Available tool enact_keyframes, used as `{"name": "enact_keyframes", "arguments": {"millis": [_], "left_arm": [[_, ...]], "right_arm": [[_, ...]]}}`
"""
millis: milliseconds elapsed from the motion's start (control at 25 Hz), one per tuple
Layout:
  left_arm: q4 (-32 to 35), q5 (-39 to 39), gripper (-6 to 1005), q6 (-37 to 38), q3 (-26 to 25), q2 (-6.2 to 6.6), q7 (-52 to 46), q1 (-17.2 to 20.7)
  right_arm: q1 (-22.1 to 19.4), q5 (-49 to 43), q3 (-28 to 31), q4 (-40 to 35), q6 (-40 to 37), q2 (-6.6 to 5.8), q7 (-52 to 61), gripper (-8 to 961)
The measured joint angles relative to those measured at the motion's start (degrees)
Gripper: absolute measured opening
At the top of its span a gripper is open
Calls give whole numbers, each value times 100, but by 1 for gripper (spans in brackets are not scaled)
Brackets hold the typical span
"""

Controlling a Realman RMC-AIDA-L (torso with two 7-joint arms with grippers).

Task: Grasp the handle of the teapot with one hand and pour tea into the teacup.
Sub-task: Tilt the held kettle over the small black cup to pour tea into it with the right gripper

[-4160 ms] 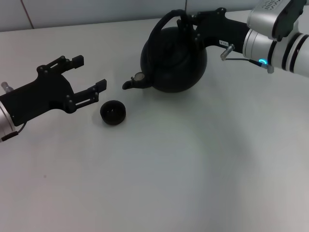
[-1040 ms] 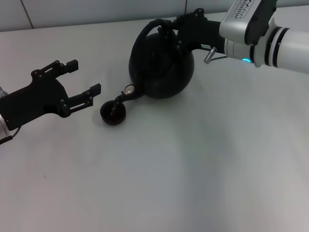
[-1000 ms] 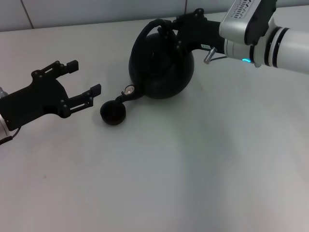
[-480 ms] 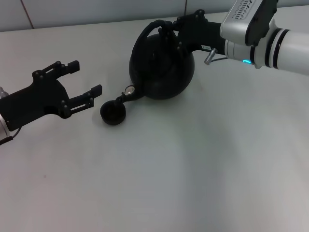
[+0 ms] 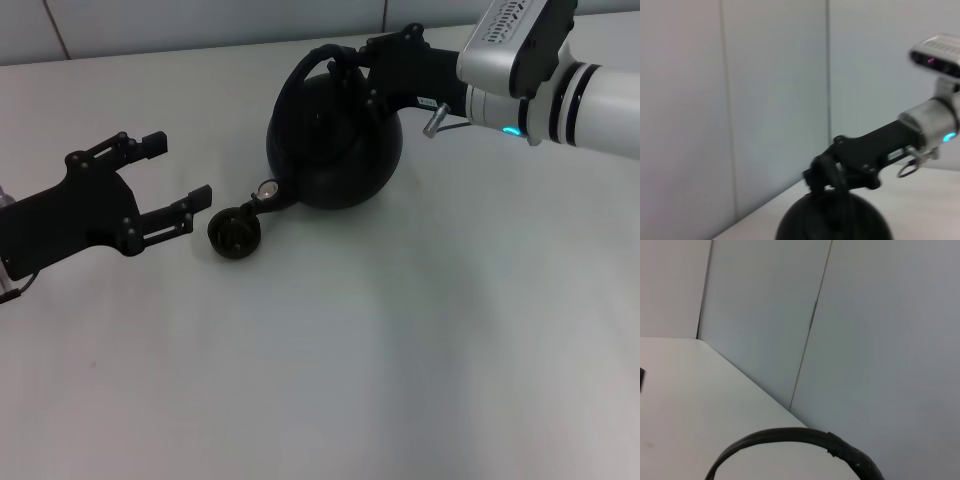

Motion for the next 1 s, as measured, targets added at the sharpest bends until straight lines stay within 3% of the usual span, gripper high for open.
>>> {"name": "enact_keyframes", "arguments": {"millis": [240,1000], "left_arm": [[-5,80,808,710,-12,165,-1,12],[36,147,808,749,-165,85,25,39]], "right_arm": [[-50,0,0,0,-12,10,0,116],[-313,700,-52,123,-42,20,-444,116]]}}
